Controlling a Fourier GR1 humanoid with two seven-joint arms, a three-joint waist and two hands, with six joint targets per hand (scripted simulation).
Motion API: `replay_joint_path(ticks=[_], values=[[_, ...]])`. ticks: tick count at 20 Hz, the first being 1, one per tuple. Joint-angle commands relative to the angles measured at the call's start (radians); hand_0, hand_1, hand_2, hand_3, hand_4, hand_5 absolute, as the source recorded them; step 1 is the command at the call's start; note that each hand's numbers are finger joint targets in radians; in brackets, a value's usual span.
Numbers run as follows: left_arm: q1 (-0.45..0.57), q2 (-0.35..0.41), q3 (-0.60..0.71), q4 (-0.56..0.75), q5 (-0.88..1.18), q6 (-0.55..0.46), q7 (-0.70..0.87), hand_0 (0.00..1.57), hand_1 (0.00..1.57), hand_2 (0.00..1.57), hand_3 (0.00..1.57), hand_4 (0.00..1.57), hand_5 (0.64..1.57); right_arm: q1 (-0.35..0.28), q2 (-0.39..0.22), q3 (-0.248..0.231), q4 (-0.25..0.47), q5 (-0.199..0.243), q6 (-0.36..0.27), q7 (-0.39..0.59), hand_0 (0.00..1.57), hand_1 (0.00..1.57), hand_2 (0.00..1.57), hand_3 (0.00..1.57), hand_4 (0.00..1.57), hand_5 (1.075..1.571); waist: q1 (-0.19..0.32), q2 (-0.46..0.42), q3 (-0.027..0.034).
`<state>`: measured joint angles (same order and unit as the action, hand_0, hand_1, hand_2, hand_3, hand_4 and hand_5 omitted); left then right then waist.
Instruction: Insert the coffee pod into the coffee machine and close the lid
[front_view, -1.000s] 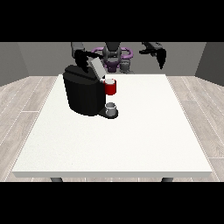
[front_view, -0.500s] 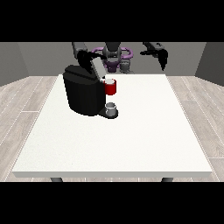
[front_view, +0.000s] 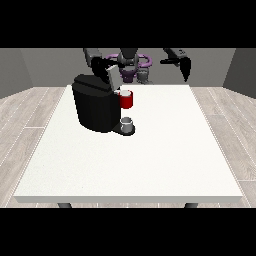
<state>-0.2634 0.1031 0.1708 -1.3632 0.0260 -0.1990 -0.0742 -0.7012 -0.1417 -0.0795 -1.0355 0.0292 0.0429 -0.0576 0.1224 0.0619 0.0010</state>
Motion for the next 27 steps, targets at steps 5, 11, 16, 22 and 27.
replay_joint_path(ticks=[5,11,16,22,27], values=[[0.042,0.019,0.006,0.038,0.008,-0.031,-0.052,0.00,0.00,0.00,0.00,0.16,1.571,-0.040,0.040,0.087,-0.017,0.080,-0.035,0.038,0.00,0.00,0.00,0.00,0.17,1.571,0.037,-0.020,-0.0015],[-0.041,-0.006,-0.015,0.023,-0.006,0.025,-0.003,0.00,0.00,0.00,0.00,0.14,1.571,-0.141,0.005,0.072,0.015,0.083,-0.012,0.055,0.00,0.00,0.00,0.00,0.14,1.571,0.044,0.033,-0.0010],[-0.008,-0.016,-0.006,0.070,-0.015,0.051,-0.062,0.00,0.00,0.00,0.00,0.00,1.571,-0.106,0.075,0.110,-0.030,0.077,0.013,0.029,0.00,0.00,0.00,0.00,0.03,1.571,-0.014,-0.006,-0.0012],[0.080,-0.021,-0.005,0.083,-0.028,0.050,-0.146,0.00,0.00,0.00,0.00,0.19,1.571,0.072,0.140,0.200,-0.129,-0.009,0.026,-0.040,0.00,0.00,0.00,0.00,0.28,1.571,-0.063,-0.107,-0.0012],[0.129,-0.005,0.009,0.095,-0.008,0.019,-0.185,0.00,0.00,0.00,0.00,0.19,1.571,0.317,0.141,0.266,-0.184,-0.106,-0.038,-0.122,0.00,0.00,0.00,0.00,0.16,1.571,-0.114,-0.145,-0.0010]])
